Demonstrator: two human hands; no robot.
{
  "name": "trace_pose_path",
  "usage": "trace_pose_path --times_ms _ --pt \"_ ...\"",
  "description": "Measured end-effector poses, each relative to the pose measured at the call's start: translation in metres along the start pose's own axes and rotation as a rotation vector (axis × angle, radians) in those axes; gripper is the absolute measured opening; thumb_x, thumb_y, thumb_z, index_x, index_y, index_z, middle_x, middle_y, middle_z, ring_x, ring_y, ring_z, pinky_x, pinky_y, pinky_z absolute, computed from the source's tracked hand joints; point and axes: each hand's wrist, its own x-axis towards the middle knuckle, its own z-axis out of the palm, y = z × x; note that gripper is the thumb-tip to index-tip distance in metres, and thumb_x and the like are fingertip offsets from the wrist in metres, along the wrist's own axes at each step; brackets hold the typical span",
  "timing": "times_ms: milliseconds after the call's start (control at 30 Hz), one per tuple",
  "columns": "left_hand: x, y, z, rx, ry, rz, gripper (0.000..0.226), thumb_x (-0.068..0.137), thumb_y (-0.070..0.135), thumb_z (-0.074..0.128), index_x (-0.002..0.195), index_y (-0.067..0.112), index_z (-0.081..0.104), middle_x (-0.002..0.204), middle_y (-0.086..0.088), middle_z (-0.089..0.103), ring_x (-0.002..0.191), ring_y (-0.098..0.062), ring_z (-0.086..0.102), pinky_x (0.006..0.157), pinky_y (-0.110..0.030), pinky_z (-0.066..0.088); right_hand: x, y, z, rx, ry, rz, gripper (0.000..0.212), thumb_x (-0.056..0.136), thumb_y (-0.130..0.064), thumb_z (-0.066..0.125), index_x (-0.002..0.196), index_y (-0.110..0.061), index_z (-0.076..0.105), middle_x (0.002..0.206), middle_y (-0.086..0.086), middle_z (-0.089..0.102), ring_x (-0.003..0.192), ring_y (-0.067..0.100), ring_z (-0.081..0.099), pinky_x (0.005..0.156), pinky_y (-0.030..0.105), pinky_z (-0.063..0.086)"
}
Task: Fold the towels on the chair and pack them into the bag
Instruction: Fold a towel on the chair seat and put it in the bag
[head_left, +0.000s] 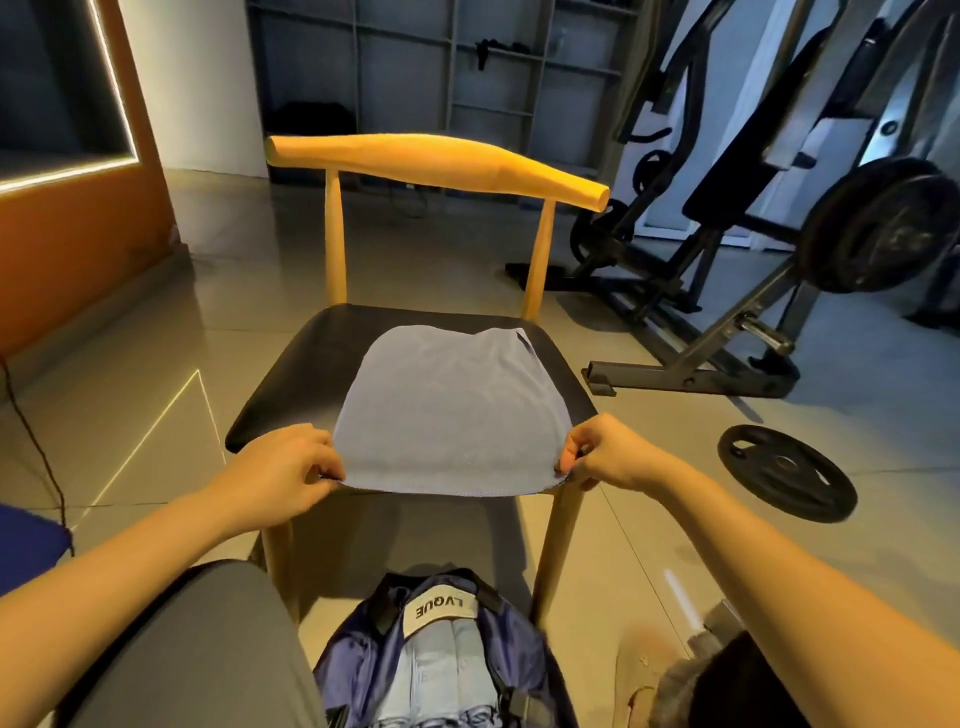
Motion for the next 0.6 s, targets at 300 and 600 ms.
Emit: trace_pose_path --times_ms 300,600 --pt "0.089 0.026 -0.026 -0.148 0.072 -0.059 0.016 0.094 0.049 0.066 0.091 0.035 0.073 0.084 0.017 0.069 0.074 -0.006 0.064 0.070 -0.020 0.054 0.063 -0.008 -0.048 0.100 -0.002 0.042 0.015 0.094 -0.002 0.060 0.091 -0.005 0.073 0.080 0.008 0.076 0.072 0.023 0.075 0.059 0.025 0.059" --pt "0.264 0.093 -0.013 -0.351 0.121 -0.154 0.013 0.095 0.037 0.069 0.097 0.027 0.076 0.089 0.008 0.072 0.084 -0.010 0.065 0.082 -0.037 0.058 0.162 -0.007 -0.059 0.447 0.212 0.131 0.016 0.099 0.002 0.056 0.101 -0.009 0.068 0.102 0.013 0.068 0.085 0.021 0.066 0.066 0.030 0.058"
